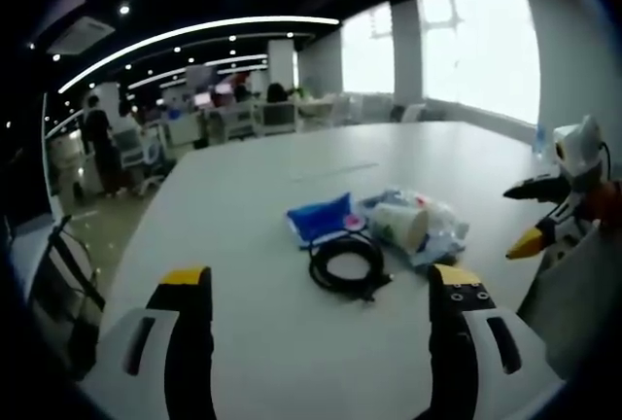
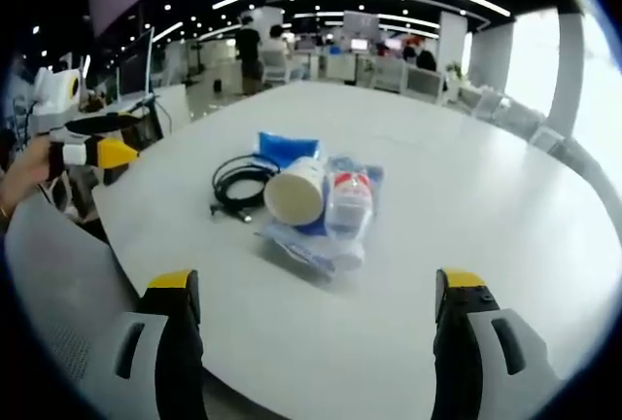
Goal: Arrange the tabletop items into an orderly group along one side of the table until the central work area is clear of visible clutter.
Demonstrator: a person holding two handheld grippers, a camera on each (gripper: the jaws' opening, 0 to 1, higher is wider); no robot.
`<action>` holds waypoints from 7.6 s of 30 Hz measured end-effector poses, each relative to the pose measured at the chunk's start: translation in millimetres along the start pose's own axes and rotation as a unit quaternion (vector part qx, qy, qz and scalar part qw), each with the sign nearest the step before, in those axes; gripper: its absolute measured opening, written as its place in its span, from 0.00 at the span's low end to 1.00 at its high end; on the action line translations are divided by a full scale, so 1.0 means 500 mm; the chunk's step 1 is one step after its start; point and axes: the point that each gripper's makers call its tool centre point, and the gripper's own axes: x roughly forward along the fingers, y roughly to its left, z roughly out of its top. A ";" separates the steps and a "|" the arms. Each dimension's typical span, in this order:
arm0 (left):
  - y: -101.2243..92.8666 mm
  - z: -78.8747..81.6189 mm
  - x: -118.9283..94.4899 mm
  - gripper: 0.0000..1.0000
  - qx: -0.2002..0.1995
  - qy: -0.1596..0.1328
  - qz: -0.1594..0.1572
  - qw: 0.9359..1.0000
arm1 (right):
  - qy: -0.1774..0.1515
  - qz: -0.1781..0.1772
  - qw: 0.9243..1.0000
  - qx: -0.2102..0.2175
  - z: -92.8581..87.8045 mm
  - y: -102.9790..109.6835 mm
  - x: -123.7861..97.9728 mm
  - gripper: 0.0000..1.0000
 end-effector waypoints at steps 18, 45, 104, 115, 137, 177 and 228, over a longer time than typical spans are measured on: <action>0.011 0.007 -0.005 0.91 -0.003 -0.010 0.015 1.000 | -0.011 -0.001 1.000 -0.009 0.010 0.000 -0.003 0.95; -0.013 0.006 0.003 0.91 0.013 -0.004 -0.011 1.000 | -0.042 -0.016 0.999 -0.013 0.038 -0.013 -0.012 0.90; -0.011 -0.011 0.006 0.88 0.009 0.017 -0.018 1.000 | -0.031 0.049 0.984 -0.170 0.139 -0.004 0.206 0.63; -0.017 -0.017 0.006 0.87 0.006 0.024 -0.024 0.999 | -0.032 0.057 0.974 -0.217 0.129 0.018 0.230 0.44; -0.025 -0.017 0.007 0.84 0.011 0.024 -0.032 0.999 | -0.027 0.055 0.967 -0.249 0.115 0.023 0.247 0.16; -0.058 0.005 0.004 0.82 0.045 0.000 -0.064 0.997 | -0.013 0.070 0.988 -0.134 0.133 0.024 0.206 0.01; -0.222 -0.001 -0.014 0.75 0.216 -0.015 -0.211 0.953 | 0.147 0.283 0.944 0.089 0.095 0.208 0.051 0.01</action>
